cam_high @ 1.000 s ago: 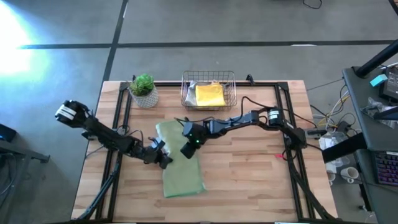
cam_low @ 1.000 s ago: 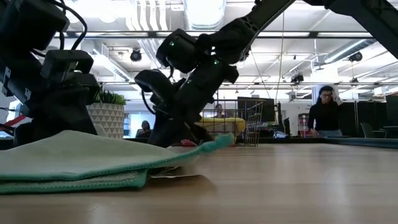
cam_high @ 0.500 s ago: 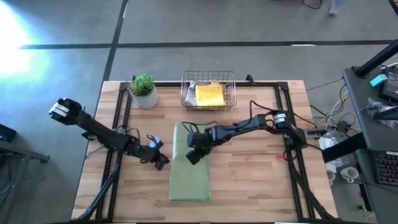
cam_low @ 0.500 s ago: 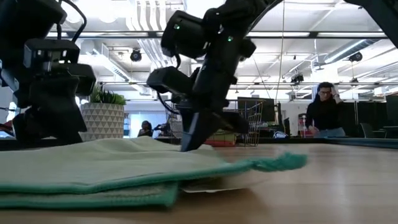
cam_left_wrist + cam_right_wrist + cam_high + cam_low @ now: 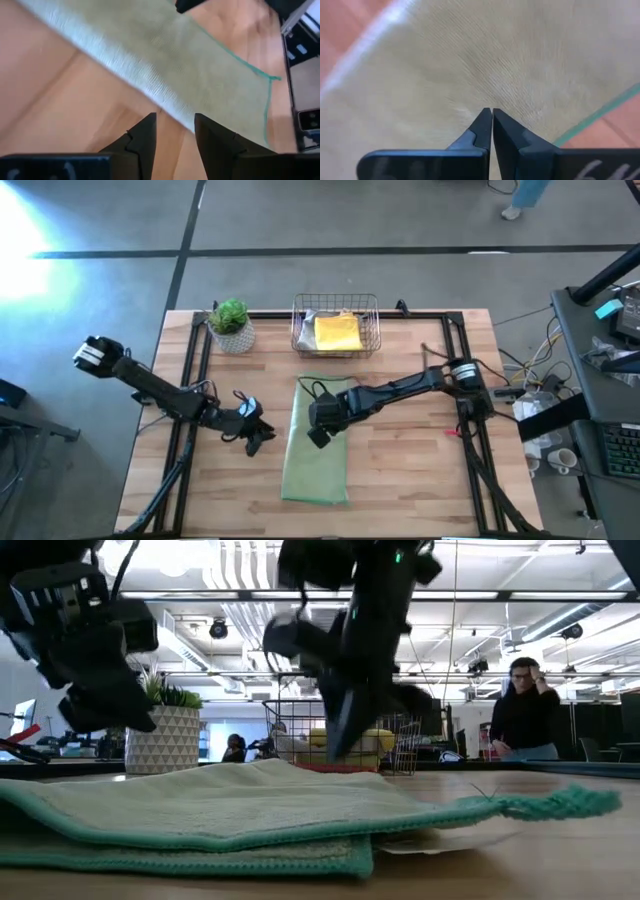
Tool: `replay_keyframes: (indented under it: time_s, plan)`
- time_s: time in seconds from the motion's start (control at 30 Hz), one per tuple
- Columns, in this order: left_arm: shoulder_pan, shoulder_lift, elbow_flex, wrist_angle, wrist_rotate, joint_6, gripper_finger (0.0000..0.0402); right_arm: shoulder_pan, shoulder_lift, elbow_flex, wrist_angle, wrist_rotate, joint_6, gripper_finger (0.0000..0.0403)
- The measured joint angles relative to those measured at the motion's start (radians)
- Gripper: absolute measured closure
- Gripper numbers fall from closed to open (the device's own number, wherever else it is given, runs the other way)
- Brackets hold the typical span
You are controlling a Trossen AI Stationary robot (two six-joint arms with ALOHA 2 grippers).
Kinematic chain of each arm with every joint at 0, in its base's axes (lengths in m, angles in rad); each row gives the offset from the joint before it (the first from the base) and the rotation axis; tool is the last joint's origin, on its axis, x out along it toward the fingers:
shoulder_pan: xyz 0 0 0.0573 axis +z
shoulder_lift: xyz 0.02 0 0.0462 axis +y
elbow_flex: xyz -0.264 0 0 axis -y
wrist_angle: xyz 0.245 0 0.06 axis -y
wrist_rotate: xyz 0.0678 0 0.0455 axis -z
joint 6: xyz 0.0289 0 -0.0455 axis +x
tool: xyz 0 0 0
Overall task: Fold microfiber towels
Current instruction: Fold the green towel
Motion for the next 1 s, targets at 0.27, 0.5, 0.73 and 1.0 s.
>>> replay_keyframes:
  time_s: [0.27,0.5,0.73,1.0]
  plan:
    - [0.0,-0.001,0.182,-0.282,-0.095,0.248,0.0284,0.0,-0.151,0.001,-0.01,0.072,-0.159,0.0394]
    - [0.0,0.004,0.36,-0.534,-0.175,0.348,0.0284,0.027,-0.275,-0.014,-0.068,0.141,-0.28,0.0394]
    - [-0.009,0.004,0.467,-0.602,-0.211,0.346,0.0284,0.125,-0.339,-0.089,-0.162,0.196,-0.261,0.0394]
    - [-0.051,0.034,0.545,-0.603,-0.211,0.342,0.0284,0.285,-0.377,-0.235,-0.156,0.193,-0.145,0.0394]
